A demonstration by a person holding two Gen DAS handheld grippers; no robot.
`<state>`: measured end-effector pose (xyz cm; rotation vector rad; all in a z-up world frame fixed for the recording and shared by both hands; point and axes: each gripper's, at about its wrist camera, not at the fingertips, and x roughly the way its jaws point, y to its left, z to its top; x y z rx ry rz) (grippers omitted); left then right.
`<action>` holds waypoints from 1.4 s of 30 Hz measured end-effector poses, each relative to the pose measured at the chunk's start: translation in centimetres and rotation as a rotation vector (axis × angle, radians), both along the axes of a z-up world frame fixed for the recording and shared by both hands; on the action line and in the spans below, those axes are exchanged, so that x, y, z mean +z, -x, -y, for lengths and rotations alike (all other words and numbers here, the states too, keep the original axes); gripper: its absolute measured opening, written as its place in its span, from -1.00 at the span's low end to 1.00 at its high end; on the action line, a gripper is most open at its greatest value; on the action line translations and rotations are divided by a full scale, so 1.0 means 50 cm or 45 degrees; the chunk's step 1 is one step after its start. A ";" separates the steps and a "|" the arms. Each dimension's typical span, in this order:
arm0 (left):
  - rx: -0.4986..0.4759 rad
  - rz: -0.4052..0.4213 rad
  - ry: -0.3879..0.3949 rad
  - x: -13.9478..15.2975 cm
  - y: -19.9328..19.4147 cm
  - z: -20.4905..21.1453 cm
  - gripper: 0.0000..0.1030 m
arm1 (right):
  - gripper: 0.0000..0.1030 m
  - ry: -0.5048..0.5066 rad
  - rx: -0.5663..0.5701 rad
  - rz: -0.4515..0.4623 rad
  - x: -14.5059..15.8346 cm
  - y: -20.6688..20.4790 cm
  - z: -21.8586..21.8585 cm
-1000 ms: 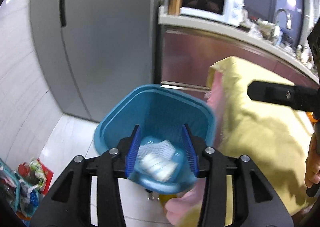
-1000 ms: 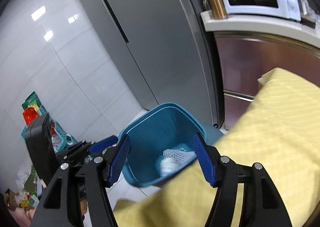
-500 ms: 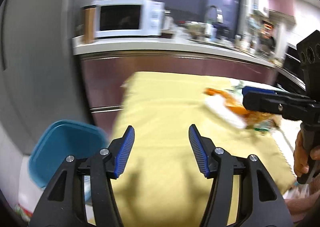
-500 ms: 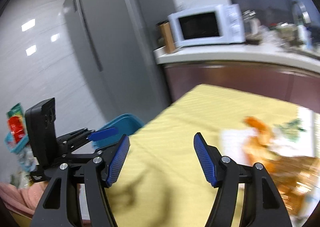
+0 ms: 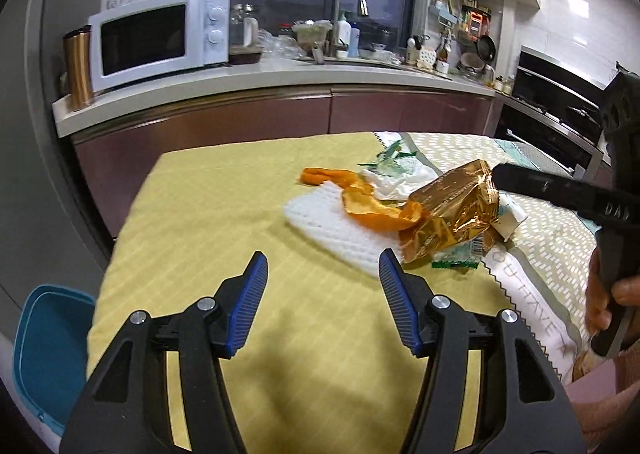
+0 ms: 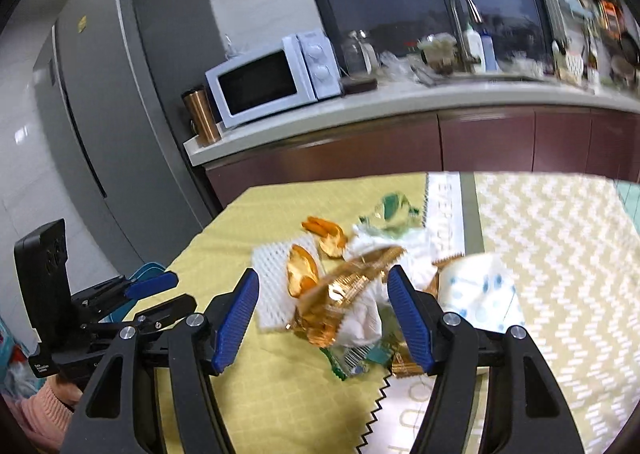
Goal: Collect trash
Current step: 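Grasp another foam net with the left tool while the right tool grasps the gold wrapper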
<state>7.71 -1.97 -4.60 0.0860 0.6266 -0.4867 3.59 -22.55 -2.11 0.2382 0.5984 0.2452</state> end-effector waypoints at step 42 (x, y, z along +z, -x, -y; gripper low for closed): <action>-0.011 -0.190 0.096 0.006 -0.067 -0.018 -0.74 | -0.83 -0.191 0.192 0.100 0.059 0.032 -0.014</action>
